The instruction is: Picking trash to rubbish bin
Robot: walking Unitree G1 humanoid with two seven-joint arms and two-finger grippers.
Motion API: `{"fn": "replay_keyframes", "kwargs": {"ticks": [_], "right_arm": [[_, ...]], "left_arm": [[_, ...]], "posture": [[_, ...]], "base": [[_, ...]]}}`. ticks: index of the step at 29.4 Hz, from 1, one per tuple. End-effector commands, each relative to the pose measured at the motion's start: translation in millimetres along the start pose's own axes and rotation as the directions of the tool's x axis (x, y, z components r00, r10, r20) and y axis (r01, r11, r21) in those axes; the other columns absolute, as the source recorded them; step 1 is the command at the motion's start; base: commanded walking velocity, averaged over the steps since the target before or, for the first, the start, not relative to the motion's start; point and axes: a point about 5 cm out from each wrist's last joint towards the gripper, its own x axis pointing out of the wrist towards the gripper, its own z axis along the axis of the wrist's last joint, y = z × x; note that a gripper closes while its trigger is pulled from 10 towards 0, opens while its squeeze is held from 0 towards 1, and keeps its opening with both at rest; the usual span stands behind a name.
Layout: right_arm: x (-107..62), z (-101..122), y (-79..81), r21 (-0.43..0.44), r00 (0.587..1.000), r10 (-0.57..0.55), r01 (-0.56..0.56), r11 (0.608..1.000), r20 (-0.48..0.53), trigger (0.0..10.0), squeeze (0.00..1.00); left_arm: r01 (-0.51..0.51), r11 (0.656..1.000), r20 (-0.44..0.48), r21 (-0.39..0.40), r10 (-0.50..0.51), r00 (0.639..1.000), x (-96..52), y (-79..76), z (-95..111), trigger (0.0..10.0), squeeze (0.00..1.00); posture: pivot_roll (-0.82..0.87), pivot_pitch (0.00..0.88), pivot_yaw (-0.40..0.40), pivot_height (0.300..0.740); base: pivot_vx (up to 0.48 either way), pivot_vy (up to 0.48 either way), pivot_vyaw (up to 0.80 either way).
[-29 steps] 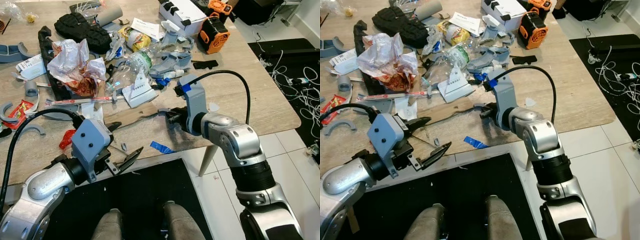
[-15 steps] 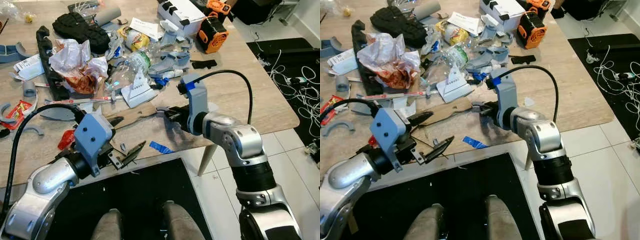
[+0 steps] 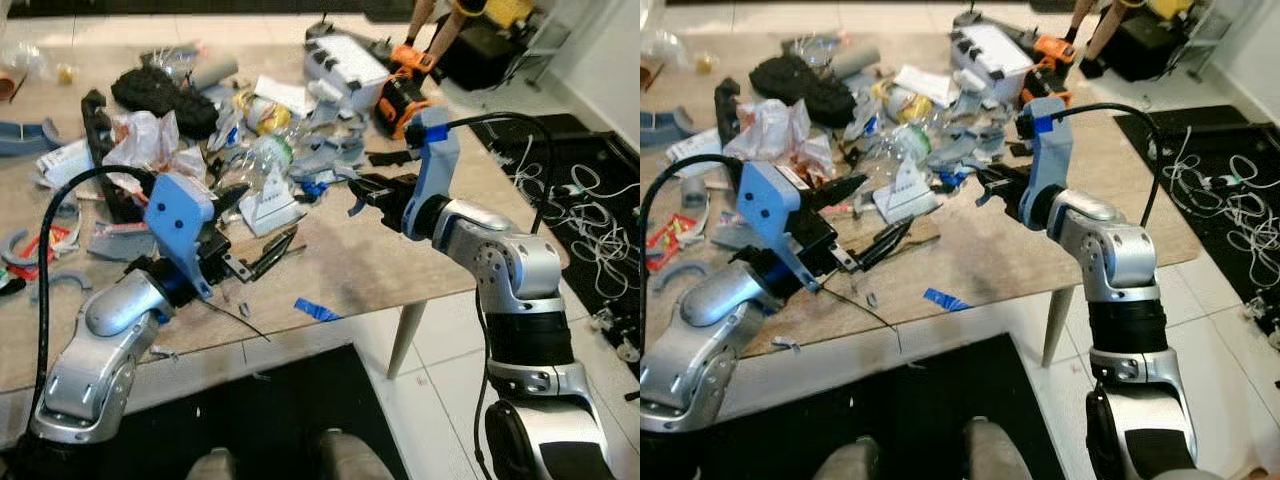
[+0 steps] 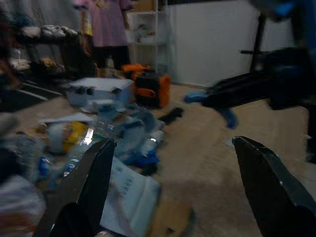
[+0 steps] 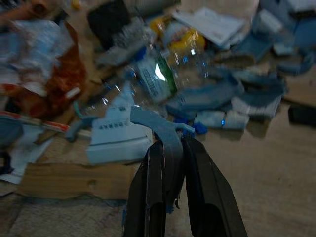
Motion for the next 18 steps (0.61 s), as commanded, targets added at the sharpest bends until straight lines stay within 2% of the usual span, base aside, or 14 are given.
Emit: {"fn": "replay_keyframes", "kwargs": {"ticks": [1, 2, 3, 4, 7, 12, 14, 18], "right_arm": [[-2.7, -2, -7.0, -0.001, 1.000, -0.017, 0.017, 1.000, 0.006, 10.0, 0.00], [-2.1, -2, -9.6, -0.005, 1.000, -0.021, 0.021, 1.000, 0.018, 10.0, 0.00], [-2.1, -2, -9.6, -0.005, 1.000, -0.021, 0.021, 1.000, 0.018, 10.0, 0.00], [-1.7, -3, -13.1, -0.009, 0.999, -0.037, 0.038, 0.999, 0.033, 10.0, 0.00], [-6.9, -5, -14.9, -0.016, 0.995, -0.064, 0.065, 0.998, 0.079, 10.0, 0.00], [-8.5, -15, -6.8, -0.040, 0.990, -0.067, 0.072, 0.997, 0.124, 10.0, 0.00], [-7.9, -17, -5.7, -0.043, 0.990, -0.064, 0.070, 0.997, 0.128, 10.0, 0.00], [-17.2, -27, -2.4, 0.001, 0.984, -0.075, 0.076, 0.997, 0.160, 10.0, 0.00]], "left_arm": [[0.004, 1.000, -0.003, 0.023, -0.004, 1.000, -0.9, 7.3, 0, 10.0, 0.00], [0.003, 0.999, -0.008, 0.043, -0.003, 1.000, -0.7, 13.5, -1, 10.0, 0.00], [0.003, 0.999, -0.008, 0.043, -0.003, 1.000, -0.7, 13.5, -1, 10.0, 0.00], [-0.003, 0.998, -0.016, 0.058, 0.003, 1.000, -1.1, 19.5, -2, 10.0, 0.00], [-0.016, 0.998, -0.002, 0.068, 0.017, 1.000, -0.9, 25.3, 0, 10.0, 0.00], [-0.074, 0.993, 0.075, 0.087, 0.067, 0.995, 25.0, 34.3, 8, 10.0, 0.00], [-0.083, 0.993, 0.081, 0.084, 0.076, 0.994, 28.5, 35.5, 7, 10.0, 0.00], [-0.114, 0.993, 0.104, 0.044, 0.109, 0.989, 36.1, 29.0, 3, 10.0, 0.00]], "posture": [[-0.05, 0.000, -0.080, 0.740], [-0.05, 0.000, -0.074, 0.740], [-0.05, 0.000, -0.074, 0.740], [-0.06, 0.000, -0.038, 0.740], [-0.07, 0.000, -0.029, 0.740], [-0.08, 0.000, -0.028, 0.740], [-0.08, 0.000, -0.030, 0.740], [-0.09, 0.000, -0.024, 0.740]], "base": [[0.000, 0.000, 0.00], [0.000, 0.000, 0.00], [0.000, 0.000, 0.00], [0.000, 0.000, 0.00], [0.000, 0.000, 0.00], [0.000, 0.000, 0.00], [0.000, 0.000, 0.00], [0.000, 0.000, 0.00]]}}
